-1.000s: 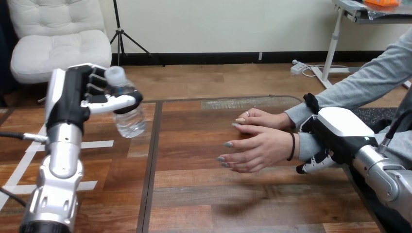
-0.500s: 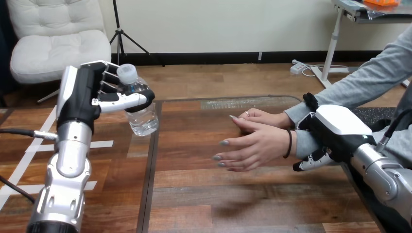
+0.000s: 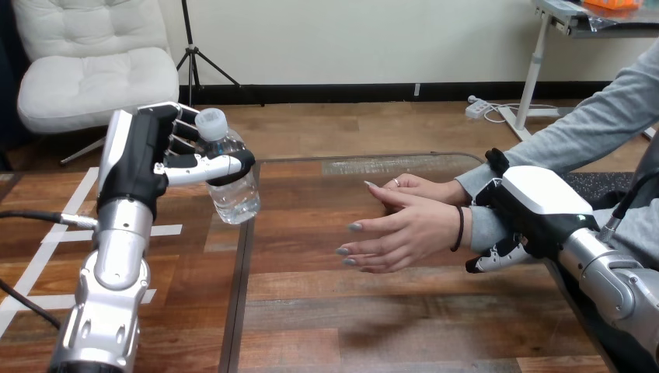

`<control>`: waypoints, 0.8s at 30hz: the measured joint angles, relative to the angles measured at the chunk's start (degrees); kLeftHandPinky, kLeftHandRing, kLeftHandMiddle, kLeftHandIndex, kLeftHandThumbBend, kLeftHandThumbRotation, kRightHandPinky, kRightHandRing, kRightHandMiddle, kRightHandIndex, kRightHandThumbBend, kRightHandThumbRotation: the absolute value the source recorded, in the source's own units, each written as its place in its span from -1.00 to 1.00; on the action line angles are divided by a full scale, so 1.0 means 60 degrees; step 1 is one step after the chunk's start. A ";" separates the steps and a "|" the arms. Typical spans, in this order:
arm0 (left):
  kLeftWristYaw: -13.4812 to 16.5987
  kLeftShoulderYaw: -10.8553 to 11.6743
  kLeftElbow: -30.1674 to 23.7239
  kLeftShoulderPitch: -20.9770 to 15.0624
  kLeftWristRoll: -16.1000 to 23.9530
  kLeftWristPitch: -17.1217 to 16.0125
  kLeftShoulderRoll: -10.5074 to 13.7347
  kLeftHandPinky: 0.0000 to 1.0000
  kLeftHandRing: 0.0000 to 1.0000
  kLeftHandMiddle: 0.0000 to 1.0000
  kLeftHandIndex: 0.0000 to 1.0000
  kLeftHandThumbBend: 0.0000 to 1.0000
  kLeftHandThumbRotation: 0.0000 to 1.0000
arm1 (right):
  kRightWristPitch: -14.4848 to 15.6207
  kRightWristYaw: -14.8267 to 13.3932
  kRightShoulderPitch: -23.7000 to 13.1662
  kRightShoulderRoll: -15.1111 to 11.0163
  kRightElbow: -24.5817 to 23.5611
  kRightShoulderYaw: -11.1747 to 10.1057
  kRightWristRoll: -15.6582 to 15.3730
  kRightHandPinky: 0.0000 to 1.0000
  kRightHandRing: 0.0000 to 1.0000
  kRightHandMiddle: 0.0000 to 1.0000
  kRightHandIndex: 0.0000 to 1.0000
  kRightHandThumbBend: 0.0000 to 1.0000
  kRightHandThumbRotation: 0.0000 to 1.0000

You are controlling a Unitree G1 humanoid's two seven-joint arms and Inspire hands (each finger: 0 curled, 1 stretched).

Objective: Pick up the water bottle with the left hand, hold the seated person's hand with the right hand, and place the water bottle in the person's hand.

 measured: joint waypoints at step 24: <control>-0.0313 -0.0301 -0.0494 0.0105 -0.0058 0.0455 -0.0381 -0.33 -0.20 -0.10 -0.13 0.28 -1.00 | -0.0057 0.0002 0.0000 0.0001 -0.0083 -0.0001 0.0006 -0.63 -0.54 -0.43 -0.41 0.52 -1.00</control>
